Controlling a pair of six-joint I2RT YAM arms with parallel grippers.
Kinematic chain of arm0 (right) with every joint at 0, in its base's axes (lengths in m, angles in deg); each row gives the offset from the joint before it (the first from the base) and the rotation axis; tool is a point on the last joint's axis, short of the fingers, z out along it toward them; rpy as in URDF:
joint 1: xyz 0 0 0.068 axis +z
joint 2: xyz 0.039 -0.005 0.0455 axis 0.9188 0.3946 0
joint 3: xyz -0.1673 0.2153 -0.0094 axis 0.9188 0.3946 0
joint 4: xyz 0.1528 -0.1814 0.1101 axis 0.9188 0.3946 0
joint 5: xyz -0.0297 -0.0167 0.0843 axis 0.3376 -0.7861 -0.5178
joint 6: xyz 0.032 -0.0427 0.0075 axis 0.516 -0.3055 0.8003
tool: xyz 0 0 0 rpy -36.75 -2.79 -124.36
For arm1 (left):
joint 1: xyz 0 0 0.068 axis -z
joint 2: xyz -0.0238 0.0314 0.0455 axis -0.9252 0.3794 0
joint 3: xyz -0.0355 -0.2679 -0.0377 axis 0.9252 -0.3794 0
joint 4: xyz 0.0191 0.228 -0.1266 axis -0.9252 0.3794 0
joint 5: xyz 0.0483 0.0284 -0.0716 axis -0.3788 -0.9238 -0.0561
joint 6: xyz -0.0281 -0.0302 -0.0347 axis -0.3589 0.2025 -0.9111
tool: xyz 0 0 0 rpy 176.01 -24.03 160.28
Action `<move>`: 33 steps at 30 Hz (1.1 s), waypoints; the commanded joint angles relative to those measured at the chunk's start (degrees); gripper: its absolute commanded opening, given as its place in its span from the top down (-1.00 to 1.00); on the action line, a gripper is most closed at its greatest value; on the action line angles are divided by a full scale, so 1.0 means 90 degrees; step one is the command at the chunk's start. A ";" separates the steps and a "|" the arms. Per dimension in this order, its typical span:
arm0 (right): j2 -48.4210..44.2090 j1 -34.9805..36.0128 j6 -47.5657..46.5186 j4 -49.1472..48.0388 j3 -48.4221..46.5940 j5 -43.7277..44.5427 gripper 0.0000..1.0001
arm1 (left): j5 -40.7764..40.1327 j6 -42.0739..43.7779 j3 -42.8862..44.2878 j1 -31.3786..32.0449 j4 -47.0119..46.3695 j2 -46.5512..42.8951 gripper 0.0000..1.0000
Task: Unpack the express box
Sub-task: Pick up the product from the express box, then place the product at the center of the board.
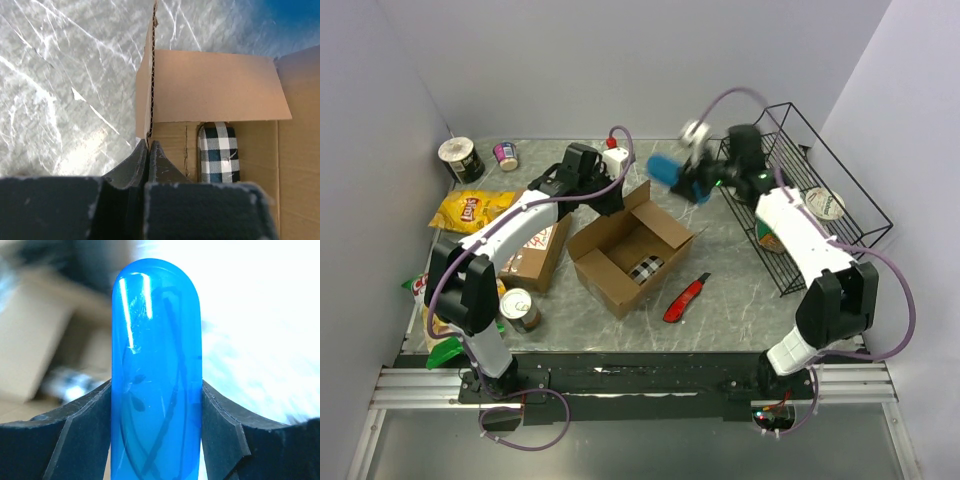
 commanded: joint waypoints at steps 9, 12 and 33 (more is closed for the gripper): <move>0.1456 -0.0771 0.0861 -0.1326 -0.0683 0.1901 -0.01 | 0.0221 0.0517 0.0023 -0.0004 0.0526 -0.0285 0.98; 0.1731 -0.0732 0.1154 -0.1276 -0.0869 0.2544 -0.46 | 0.0162 0.0576 0.0179 -0.0004 0.0614 -0.0314 0.98; -0.0719 0.1572 -0.3464 -0.0076 0.2409 -0.0734 0.04 | -0.0091 0.0371 0.0560 0.0005 0.0537 -0.0412 0.98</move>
